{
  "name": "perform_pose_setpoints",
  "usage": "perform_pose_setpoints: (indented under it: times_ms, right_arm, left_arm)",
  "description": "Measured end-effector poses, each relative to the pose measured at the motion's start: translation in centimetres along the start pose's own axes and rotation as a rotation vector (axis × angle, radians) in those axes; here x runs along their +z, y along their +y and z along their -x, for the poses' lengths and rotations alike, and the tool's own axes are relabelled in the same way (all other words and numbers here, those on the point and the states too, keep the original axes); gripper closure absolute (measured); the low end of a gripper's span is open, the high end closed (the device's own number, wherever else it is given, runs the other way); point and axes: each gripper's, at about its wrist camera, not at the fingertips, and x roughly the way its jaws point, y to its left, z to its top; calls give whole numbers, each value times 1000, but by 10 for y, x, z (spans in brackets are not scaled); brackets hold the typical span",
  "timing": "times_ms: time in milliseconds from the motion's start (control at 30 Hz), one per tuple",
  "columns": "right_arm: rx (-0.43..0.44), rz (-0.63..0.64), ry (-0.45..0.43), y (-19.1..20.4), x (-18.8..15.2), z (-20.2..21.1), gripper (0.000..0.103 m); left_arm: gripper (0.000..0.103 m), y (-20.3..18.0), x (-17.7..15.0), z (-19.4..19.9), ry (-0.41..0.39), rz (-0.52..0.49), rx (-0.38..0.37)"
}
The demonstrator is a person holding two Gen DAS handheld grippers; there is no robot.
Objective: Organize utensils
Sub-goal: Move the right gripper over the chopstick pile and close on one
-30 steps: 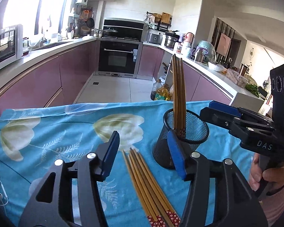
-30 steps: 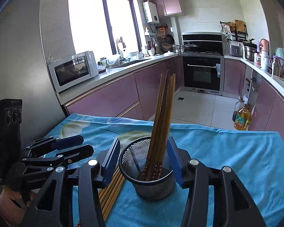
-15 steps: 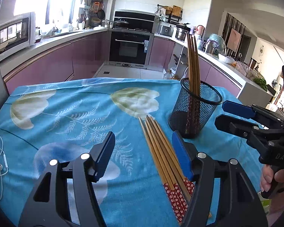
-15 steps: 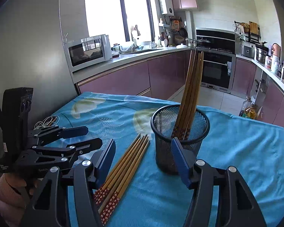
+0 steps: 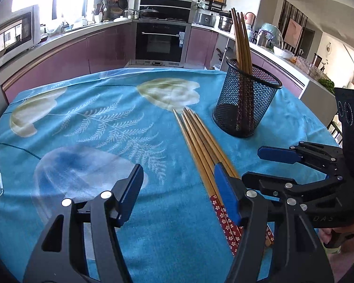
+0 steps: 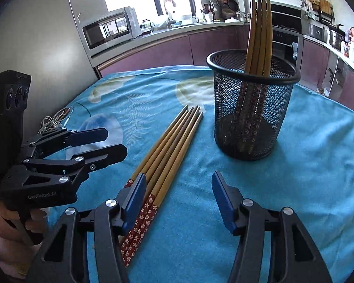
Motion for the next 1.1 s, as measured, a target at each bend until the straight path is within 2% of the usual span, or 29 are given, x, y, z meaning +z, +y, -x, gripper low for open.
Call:
perform_pose_setpoints:
  times_ms: [433, 800, 1100]
  right_arm:
    - [-24, -1, 26, -2, -3, -7, 55]
    - [-55, 20, 26, -2, -1, -8, 55]
    - [-64, 31, 30, -2, -2, -7, 55]
  left_arm:
    - [41, -6, -5, -10, 37, -21, 12]
    - [41, -13, -5, -15, 45, -55, 29]
    - [41, -14, -6, -23, 80, -55, 34]
